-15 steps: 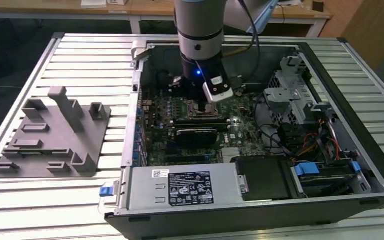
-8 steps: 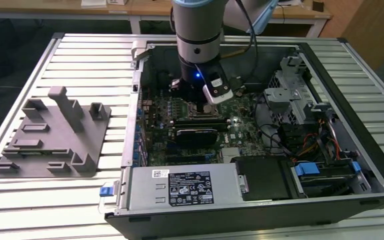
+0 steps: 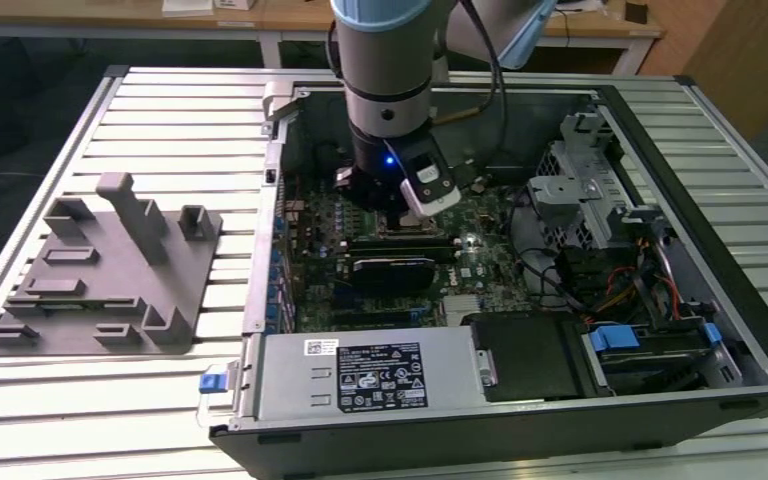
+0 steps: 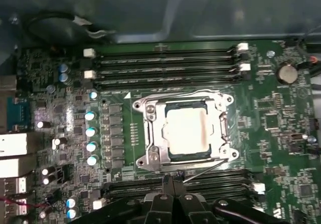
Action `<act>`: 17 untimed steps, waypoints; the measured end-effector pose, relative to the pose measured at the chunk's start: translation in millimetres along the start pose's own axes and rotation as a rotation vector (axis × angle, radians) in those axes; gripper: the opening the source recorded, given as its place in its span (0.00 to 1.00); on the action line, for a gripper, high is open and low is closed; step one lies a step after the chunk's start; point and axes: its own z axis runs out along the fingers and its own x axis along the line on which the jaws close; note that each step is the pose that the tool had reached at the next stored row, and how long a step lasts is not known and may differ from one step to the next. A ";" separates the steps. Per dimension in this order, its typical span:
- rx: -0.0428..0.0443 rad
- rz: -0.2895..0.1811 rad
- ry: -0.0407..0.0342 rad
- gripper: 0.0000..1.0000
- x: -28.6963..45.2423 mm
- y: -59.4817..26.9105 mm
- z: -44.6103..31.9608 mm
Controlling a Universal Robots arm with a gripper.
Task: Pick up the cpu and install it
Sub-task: 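Install the second cpu locking lever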
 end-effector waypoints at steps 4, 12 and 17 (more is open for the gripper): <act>-0.0102 -0.010 0.0017 0.11 3.3 -3.7 3.8; -0.0551 -0.023 0.0064 0.11 9.1 -11.4 12.3; -0.0765 -0.027 0.0082 0.11 10.4 -13.9 15.7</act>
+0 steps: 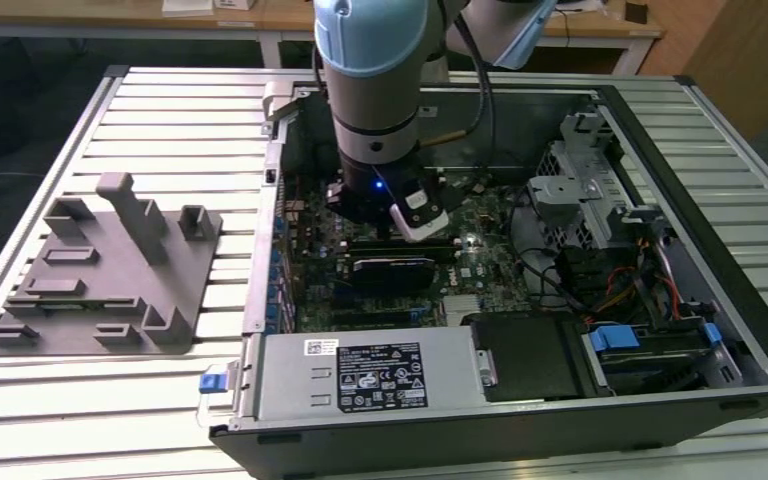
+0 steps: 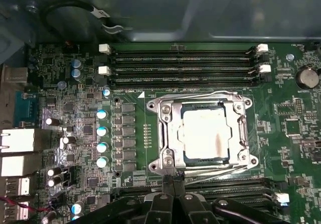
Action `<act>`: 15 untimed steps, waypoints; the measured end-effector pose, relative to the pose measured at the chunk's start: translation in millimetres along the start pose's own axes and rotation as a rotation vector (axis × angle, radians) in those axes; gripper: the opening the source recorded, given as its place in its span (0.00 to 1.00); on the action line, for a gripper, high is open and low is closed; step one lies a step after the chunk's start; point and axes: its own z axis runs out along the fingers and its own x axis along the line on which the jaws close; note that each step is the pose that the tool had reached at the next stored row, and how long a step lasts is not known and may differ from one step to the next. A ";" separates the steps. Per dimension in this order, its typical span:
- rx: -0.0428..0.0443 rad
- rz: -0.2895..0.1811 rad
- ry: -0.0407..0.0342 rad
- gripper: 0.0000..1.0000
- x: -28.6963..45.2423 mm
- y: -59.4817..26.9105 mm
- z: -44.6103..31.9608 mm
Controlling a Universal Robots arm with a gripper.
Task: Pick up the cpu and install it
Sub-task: 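Install the second cpu locking lever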
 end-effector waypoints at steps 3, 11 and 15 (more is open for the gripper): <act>-0.0136 -0.002 0.0010 0.11 0.8 -1.6 1.5; -0.0576 0.000 0.0029 0.11 3.5 -5.5 6.0; -0.0585 0.000 0.0032 0.11 3.9 -10.2 6.1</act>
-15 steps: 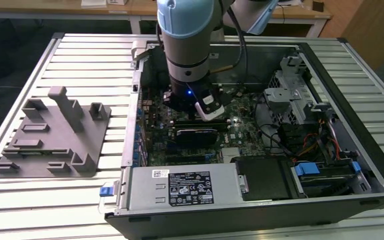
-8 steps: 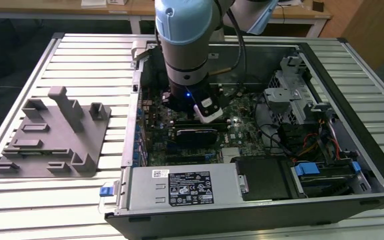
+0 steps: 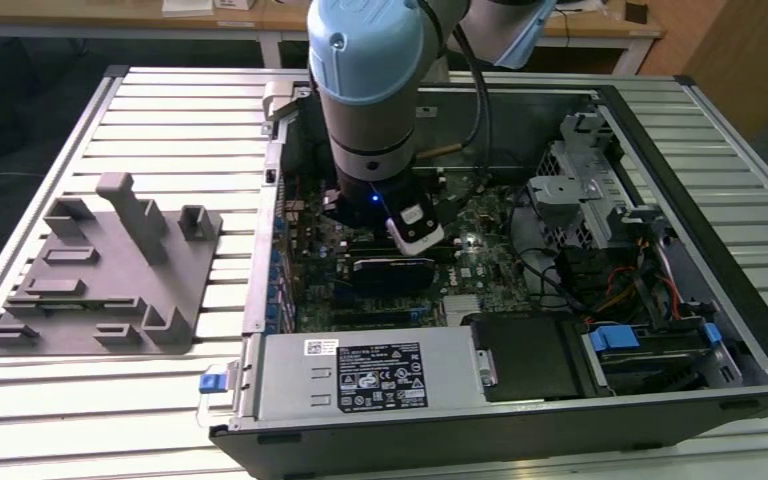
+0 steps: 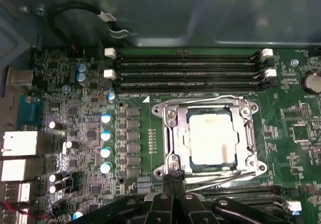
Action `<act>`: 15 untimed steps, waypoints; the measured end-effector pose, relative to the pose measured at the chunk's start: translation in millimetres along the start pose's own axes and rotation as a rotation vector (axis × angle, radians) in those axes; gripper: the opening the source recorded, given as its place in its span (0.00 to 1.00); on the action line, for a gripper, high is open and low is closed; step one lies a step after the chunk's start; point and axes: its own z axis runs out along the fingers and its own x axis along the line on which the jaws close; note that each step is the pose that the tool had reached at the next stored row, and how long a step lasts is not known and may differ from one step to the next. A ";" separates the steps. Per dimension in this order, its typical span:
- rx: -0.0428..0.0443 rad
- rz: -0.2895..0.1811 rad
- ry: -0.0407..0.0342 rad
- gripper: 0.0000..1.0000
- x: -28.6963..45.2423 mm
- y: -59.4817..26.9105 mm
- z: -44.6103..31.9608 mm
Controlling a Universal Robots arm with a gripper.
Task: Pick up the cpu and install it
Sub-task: 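Install the second cpu locking lever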
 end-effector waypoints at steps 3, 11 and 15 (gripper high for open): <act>-0.0031 0.000 0.0000 0.11 1.0 -3.7 -0.7; -0.0432 0.003 0.0015 0.11 5.9 -6.8 1.5; -0.0561 0.005 0.0021 0.11 6.7 -7.5 3.8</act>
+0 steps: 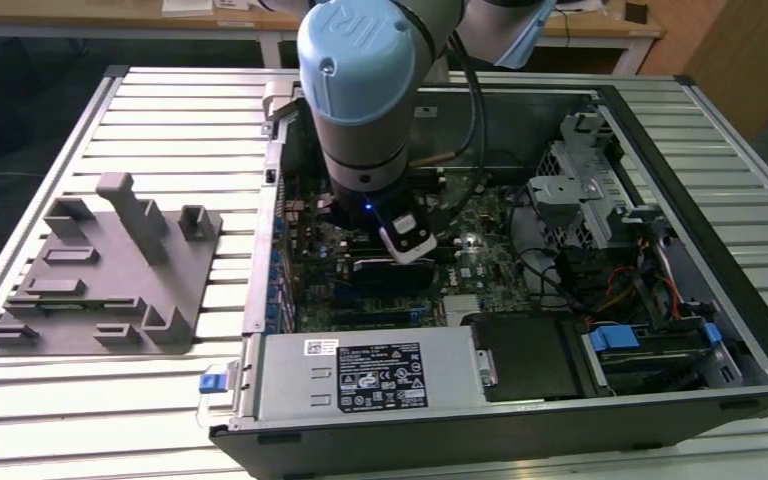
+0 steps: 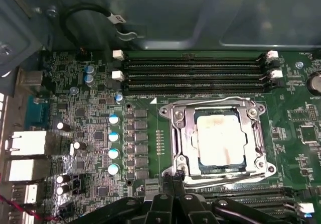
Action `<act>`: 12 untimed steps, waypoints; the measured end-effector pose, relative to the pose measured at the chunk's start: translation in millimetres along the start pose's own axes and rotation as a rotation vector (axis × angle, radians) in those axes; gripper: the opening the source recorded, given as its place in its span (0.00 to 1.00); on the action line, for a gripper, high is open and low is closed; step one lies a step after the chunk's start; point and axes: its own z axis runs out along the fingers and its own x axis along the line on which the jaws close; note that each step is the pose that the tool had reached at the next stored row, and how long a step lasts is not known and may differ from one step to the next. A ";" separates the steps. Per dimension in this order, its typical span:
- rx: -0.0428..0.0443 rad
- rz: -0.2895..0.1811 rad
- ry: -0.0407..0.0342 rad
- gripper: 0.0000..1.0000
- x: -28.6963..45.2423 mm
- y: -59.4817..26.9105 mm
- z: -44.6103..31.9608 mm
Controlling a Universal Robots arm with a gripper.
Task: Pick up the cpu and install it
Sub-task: 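Install the second cpu locking lever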
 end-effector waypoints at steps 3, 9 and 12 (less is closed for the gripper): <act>-0.0153 0.001 0.0003 0.11 0.1 -0.2 0.8; -0.0227 0.002 0.0006 0.11 0.9 -0.8 2.8; -0.0228 0.002 0.0005 0.11 1.7 -1.2 4.3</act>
